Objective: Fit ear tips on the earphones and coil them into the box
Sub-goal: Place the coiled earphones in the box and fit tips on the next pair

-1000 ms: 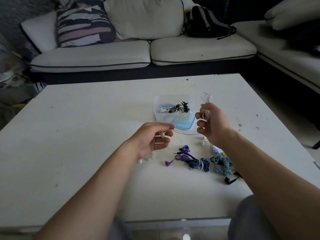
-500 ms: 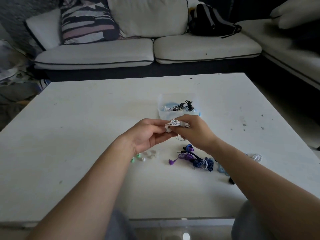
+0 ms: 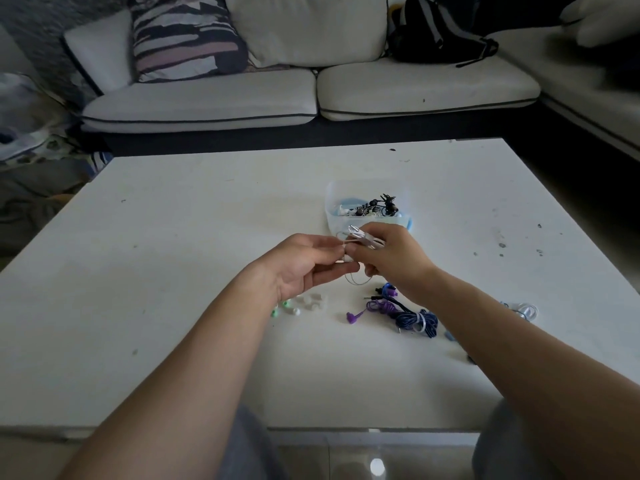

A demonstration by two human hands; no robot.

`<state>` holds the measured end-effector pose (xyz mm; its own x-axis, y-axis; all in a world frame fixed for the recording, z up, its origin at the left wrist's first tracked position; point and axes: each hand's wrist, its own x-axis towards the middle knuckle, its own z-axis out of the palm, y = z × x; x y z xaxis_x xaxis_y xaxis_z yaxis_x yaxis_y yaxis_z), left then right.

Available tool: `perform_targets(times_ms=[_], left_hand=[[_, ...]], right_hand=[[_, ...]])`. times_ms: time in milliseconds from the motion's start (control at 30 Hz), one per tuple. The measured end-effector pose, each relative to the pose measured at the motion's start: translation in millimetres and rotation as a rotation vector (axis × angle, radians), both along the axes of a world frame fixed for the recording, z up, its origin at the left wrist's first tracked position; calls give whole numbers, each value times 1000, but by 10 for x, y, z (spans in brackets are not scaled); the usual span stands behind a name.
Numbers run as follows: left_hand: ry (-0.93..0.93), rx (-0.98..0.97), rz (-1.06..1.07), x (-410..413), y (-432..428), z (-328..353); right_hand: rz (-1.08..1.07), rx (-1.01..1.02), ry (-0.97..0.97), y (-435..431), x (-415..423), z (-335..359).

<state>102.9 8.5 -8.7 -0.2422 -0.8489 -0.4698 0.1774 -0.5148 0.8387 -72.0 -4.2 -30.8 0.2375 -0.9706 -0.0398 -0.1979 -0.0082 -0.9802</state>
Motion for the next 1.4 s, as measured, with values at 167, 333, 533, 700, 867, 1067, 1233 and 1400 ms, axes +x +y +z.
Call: perform_targets(times_ms=[167,333,533,700,867,1067,1233,1400], left_hand=[[-56,-29,34,34,-27,5],[-325,-65,20,194,-87,-79],[-1138,-309,-12,464,-195,-373],[-1182,-307,-160,399,-245,-474],[-1261,-304,-265,352,-291,-527],[-1241,-320,-277,358,-305,-508],[-1310,-312,-269,480,-283,-382],[-1360,-250,-357,471,-244,-412]], right_hand=[[-119,9,-47,-8,55,-20],[-191,119,-263,-46,17,27],[-216,189,-349,-87,-24,79],[-220,251,-350,-103,-51,41],[-189,281,-338,-123,-73,33],[-168,308,-329,-133,-94,44],[-173,315,-310,-127,-87,44],[-172,320,-295,-99,-82,64]])
